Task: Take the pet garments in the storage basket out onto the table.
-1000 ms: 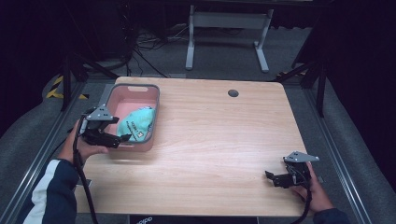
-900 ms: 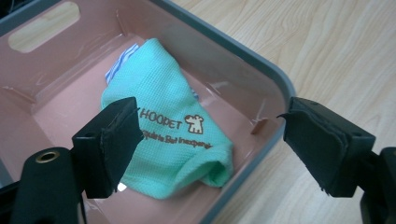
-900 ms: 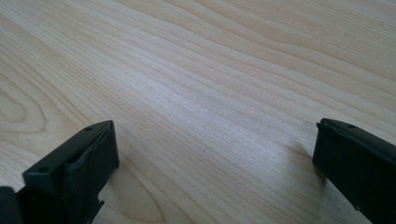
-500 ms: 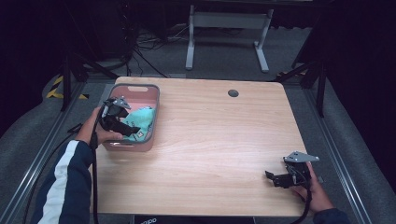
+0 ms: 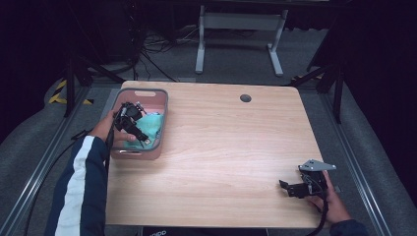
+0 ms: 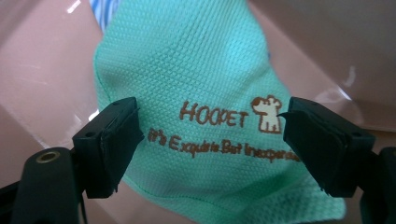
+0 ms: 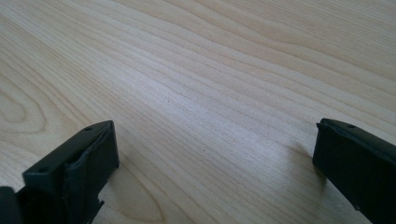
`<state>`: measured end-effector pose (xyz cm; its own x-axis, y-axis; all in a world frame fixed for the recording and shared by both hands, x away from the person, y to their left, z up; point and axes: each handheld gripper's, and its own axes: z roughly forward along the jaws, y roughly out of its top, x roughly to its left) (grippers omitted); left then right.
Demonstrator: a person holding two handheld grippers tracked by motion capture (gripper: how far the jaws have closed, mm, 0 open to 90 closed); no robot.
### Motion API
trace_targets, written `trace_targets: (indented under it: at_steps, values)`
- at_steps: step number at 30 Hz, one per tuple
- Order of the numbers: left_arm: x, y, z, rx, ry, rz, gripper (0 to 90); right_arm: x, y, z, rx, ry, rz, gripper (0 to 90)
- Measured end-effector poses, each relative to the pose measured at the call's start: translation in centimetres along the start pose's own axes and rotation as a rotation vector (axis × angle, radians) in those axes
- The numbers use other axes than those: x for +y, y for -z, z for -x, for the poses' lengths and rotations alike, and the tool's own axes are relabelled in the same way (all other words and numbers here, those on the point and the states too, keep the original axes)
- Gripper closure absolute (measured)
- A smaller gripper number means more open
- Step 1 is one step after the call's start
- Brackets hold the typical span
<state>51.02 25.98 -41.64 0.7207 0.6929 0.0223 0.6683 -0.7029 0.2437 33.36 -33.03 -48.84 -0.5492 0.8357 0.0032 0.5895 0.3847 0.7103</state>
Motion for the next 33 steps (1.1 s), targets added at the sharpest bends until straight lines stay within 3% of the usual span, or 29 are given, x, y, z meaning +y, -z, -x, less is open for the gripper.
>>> trace_targets:
  at_steps: [2, 4, 9, 12, 15, 16, 17, 21, 26, 31, 33]
  values:
    - [0.1, -0.4, -0.1, -0.001, 0.005, -0.011, 19.2, 0.0, 0.0, 0.0, 0.000, 0.000, 0.000, 0.6]
    - [0.4, -1.4, -0.1, -0.008, 0.005, -0.057, 19.3, 0.0, 0.0, 0.0, 0.000, 0.000, 0.000, 0.6]
    - [0.8, -1.9, 0.0, -0.003, -0.010, -0.088, 20.4, 0.0, 0.0, 0.0, 0.000, 0.000, 0.000, 0.6]
    - [0.8, -1.6, 0.1, -0.009, -0.005, -0.088, 31.0, 0.0, 0.0, 0.0, 0.000, 0.000, 0.000, 0.6]
    - [0.7, -1.4, 0.0, -0.015, -0.007, -0.082, 48.8, 0.0, 0.0, 0.0, 0.000, -0.001, 0.000, 0.6]
    - [0.5, -1.3, 0.0, -0.019, 0.000, -0.078, 48.8, 0.0, 0.0, 0.0, 0.000, 0.000, 0.000, 0.6]
    - [0.5, -1.2, -0.1, -0.014, -0.008, -0.074, 56.3, 0.0, 0.0, 0.0, 0.000, 0.000, 0.000, 0.6]
    - [0.4, -0.9, 0.0, 0.007, -0.021, -0.070, 69.7, 0.0, 0.0, 0.0, 0.000, 0.000, 0.000, 0.6]
    - [-0.3, -0.4, 0.6, 0.044, -0.013, -0.011, 75.0, 0.0, 0.0, 0.0, 0.001, -0.003, 0.001, 0.6]
    - [-1.0, 1.8, 0.5, 0.085, 0.008, 0.077, 76.3, 0.0, 0.0, 0.0, 0.000, -0.002, 0.001, 0.6]
    - [-1.3, 2.4, 0.5, 0.080, 0.010, 0.104, 76.4, 0.0, 0.0, 0.0, 0.001, -0.006, 0.002, 0.6]
